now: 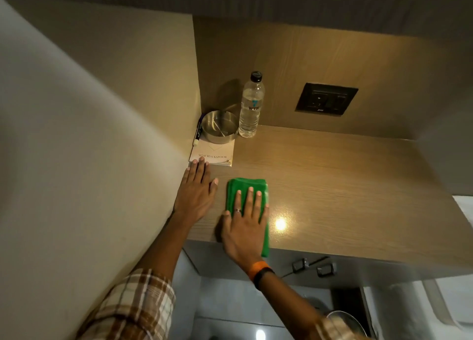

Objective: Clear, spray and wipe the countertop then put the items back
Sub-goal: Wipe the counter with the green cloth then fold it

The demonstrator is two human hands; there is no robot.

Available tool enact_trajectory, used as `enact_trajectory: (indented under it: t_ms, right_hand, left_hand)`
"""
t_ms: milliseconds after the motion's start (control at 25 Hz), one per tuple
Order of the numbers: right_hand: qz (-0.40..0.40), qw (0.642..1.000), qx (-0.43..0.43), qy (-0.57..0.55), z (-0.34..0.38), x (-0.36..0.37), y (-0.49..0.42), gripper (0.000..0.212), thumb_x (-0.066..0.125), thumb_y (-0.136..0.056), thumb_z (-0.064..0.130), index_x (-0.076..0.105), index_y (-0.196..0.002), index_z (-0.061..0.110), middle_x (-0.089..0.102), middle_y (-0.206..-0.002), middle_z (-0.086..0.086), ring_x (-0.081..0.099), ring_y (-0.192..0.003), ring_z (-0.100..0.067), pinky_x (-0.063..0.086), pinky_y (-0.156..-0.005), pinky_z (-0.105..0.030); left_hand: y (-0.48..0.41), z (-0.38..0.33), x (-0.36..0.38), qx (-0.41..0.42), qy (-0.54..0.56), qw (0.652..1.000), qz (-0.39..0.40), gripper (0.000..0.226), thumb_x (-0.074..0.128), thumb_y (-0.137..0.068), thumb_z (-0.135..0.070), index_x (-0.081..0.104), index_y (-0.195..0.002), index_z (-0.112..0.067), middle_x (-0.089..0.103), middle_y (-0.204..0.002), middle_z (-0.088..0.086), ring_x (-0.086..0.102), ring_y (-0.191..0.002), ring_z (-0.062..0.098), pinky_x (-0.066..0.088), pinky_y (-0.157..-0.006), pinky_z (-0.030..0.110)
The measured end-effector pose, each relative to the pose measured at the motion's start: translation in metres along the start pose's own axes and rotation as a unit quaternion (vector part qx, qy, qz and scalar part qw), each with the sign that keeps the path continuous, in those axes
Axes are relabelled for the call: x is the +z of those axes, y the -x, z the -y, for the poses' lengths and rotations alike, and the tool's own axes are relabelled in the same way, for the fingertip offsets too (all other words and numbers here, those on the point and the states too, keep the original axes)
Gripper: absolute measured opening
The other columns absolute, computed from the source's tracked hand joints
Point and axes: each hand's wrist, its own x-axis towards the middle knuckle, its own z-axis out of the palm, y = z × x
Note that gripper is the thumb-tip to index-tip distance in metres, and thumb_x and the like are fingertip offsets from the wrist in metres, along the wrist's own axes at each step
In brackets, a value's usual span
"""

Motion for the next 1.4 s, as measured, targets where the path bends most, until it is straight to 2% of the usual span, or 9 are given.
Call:
enact_trajectory:
  t_ms: [120, 240, 360, 480, 840, 1120, 1240, 1320, 1400]
  right_hand:
    - [0.084, 0.989, -0.025, -0.117, -0.001, -0.012, -0.01, 0.058, 0.022, -0.107, 0.042, 0.008, -0.159, 0.021, -0.009, -0.167, -0.004, -0.01, -0.157, -0.024, -0.005, -0.128, -0.049]
    - [0.021, 0.945, -0.018, -0.326, -0.058, -0.055, -0.026, 0.039, 0.034, -0.106, 0.037, 0.046, -0.143, 0.034, 0.039, -0.159, 0.003, 0.027, -0.152, -0.024, 0.03, -0.122, -0.039]
    - [-0.033, 0.992, 0.044, -0.115, -0.123, -0.074, -0.05, 0.054, 0.028, -0.107, 0.043, 0.03, -0.156, 0.018, 0.015, -0.168, -0.011, 0.01, -0.157, -0.026, 0.012, -0.128, -0.048]
    - [-0.044, 0.999, 0.014, 0.019, -0.145, -0.062, -0.057, 0.063, 0.019, -0.105, 0.05, 0.017, -0.16, 0.018, 0.007, -0.169, -0.011, 0.002, -0.158, -0.025, 0.002, -0.128, -0.05]
    - [-0.056, 0.998, -0.002, 0.038, -0.151, -0.051, -0.062, 0.07, 0.022, -0.101, 0.058, 0.025, -0.157, 0.016, 0.014, -0.168, -0.012, 0.005, -0.157, -0.025, 0.004, -0.127, -0.054]
    - [-0.062, 0.998, -0.022, 0.014, -0.155, -0.05, -0.065, 0.07, 0.023, -0.1, 0.061, 0.03, -0.155, 0.017, 0.016, -0.167, -0.015, 0.006, -0.157, -0.027, 0.004, -0.126, -0.056]
    - [-0.069, 0.997, -0.037, -0.017, -0.154, -0.059, -0.06, 0.06, 0.034, -0.102, 0.053, 0.04, -0.148, 0.015, 0.024, -0.165, -0.016, 0.013, -0.156, -0.03, 0.003, -0.126, -0.055]
    - [-0.088, 0.993, -0.066, -0.037, -0.145, -0.069, -0.047, 0.045, 0.049, -0.101, 0.039, 0.055, -0.136, 0.011, 0.039, -0.156, -0.017, 0.03, -0.148, -0.034, 0.011, -0.124, -0.053]
    - [-0.114, 0.984, -0.122, -0.068, -0.126, -0.069, -0.013, 0.029, 0.064, -0.095, 0.027, 0.068, -0.118, 0.01, 0.057, -0.136, -0.015, 0.049, -0.127, -0.035, 0.033, -0.11, -0.051]
  left_hand:
    - [-0.002, -0.007, -0.02, -0.041, 0.103, 0.993, 0.036, 0.058, 0.018, -0.108, -0.041, 0.011, -0.159, -0.014, 0.008, -0.169, 0.005, 0.003, -0.156, 0.019, 0.002, -0.126, 0.037]
    - [0.027, -0.043, -0.025, 0.033, 0.028, 0.998, -0.047, 0.055, 0.022, -0.105, -0.043, 0.031, -0.153, -0.017, 0.03, -0.163, 0.006, 0.026, -0.151, 0.023, 0.018, -0.125, 0.043]
    - [0.042, -0.093, -0.006, 0.149, -0.038, 0.988, -0.016, 0.059, 0.02, -0.104, -0.044, 0.025, -0.155, -0.015, 0.022, -0.165, 0.007, 0.018, -0.154, 0.024, 0.008, -0.127, 0.046]
    - [0.036, -0.105, 0.002, 0.101, -0.063, 0.992, 0.027, 0.064, 0.014, -0.105, -0.047, 0.003, -0.159, -0.015, 0.003, -0.169, 0.004, -0.002, -0.156, 0.02, 0.005, -0.128, 0.046]
    - [0.052, -0.022, -0.012, -0.097, -0.041, 0.994, -0.002, 0.064, 0.019, -0.106, -0.045, 0.002, -0.159, -0.015, 0.004, -0.169, 0.004, -0.001, -0.156, 0.019, 0.003, -0.128, 0.042]
    - [0.086, -0.071, -0.001, -0.252, -0.015, 0.967, -0.033, 0.068, 0.02, -0.105, -0.045, 0.002, -0.159, -0.008, 0.006, -0.168, 0.011, 0.002, -0.156, 0.026, 0.004, -0.128, 0.045]
    - [0.105, -0.082, -0.011, -0.266, -0.052, 0.963, 0.006, 0.071, 0.02, -0.104, -0.047, 0.006, -0.157, -0.002, 0.013, -0.166, 0.019, 0.01, -0.154, 0.034, 0.009, -0.127, 0.049]
    - [0.115, -0.084, -0.021, -0.263, -0.09, 0.96, 0.028, 0.073, 0.02, -0.104, -0.048, 0.011, -0.156, 0.003, 0.02, -0.162, 0.025, 0.02, -0.15, 0.038, 0.017, -0.124, 0.05]
    - [0.124, -0.083, -0.032, -0.267, -0.116, 0.956, 0.043, 0.073, 0.021, -0.105, -0.047, 0.017, -0.153, 0.007, 0.03, -0.156, 0.029, 0.033, -0.142, 0.041, 0.027, -0.119, 0.05]
